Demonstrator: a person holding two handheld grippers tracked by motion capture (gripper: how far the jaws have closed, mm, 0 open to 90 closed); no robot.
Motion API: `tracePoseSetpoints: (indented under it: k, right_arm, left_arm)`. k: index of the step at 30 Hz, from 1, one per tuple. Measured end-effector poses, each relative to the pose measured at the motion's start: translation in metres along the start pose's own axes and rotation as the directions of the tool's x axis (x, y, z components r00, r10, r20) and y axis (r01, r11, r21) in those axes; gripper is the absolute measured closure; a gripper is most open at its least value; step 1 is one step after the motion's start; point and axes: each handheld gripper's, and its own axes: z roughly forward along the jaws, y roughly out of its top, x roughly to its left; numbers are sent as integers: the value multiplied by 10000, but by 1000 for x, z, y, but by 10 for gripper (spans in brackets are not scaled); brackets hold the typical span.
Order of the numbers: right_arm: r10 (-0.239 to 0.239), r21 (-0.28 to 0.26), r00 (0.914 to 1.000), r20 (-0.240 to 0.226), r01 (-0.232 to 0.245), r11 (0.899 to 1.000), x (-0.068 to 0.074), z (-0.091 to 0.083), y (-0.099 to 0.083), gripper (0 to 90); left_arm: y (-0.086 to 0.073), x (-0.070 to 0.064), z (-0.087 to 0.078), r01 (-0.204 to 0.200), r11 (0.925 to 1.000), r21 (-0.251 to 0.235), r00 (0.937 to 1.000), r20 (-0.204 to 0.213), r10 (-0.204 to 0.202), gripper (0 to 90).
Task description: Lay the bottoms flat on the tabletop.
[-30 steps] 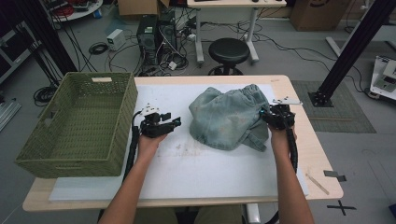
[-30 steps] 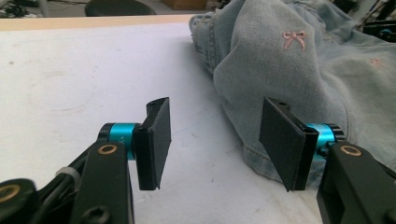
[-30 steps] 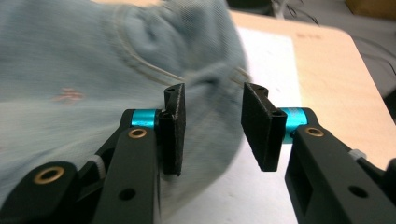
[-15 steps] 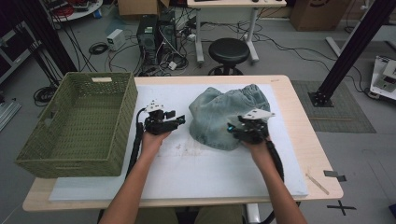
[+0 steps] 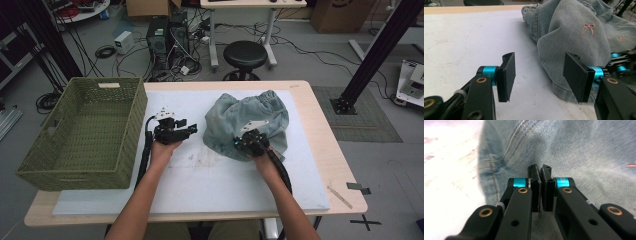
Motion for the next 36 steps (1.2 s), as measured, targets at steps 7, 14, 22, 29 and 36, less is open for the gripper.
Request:
tracePoseSetpoints:
  k: [7, 14, 22, 29, 36]
  right_arm:
    - [791, -1605, 9927, 911, -638, 9850, -32, -67, -21, 888]
    - [2243, -2020, 9205, 3200, -1650, 9654, -70, -90, -43, 886]
    - [2425, -1692, 8960, 3720, -1914, 9668, -76, -78, -52, 878]
    - [2600, -1936, 9072, 3306, -2045, 9595, -73, -78, -53, 800]
    - [2518, -1811, 9121, 3235, -2015, 9626, -74, -78, -56, 808]
  left_arm:
    - [0, 1, 2, 86, 10000, -15, 9999, 59, -86, 436]
    - [-2, -10, 14, 68, 10000, 5, 9986, 523, -68, 436]
    - [7, -25, 28, -111, 9998, -174, 9947, 1018, 128, 418]
    - [30, -40, 57, -699, 9973, 236, 9850, 1599, 653, 417]
    - [29, -48, 89, -1555, 9828, 995, 9713, 1966, 1337, 417]
